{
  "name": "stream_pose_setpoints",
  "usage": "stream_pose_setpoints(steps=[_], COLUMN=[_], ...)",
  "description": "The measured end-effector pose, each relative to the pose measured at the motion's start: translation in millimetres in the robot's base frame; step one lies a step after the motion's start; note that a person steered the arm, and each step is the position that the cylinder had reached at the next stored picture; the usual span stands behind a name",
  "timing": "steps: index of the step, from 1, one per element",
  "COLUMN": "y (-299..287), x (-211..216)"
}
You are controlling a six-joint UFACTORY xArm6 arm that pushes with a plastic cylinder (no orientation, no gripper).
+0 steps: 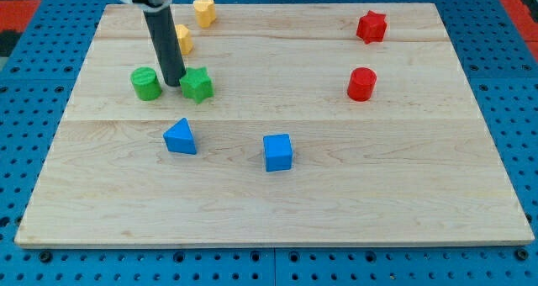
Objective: Move the green star diagonally to the bottom left of red circle
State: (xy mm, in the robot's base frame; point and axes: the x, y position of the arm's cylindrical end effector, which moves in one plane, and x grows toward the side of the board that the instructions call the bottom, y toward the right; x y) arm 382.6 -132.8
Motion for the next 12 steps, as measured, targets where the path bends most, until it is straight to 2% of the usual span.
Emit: stream_pose_setpoints(steps=[1, 2, 3, 4, 6, 9, 11, 12], y=[53.0, 66.7, 21.1, 47.1, 178.3, 160.6, 224.7, 232.6], x=[34.4, 56.5, 25.9, 9.8, 54.4, 41.9, 24.1, 39.4])
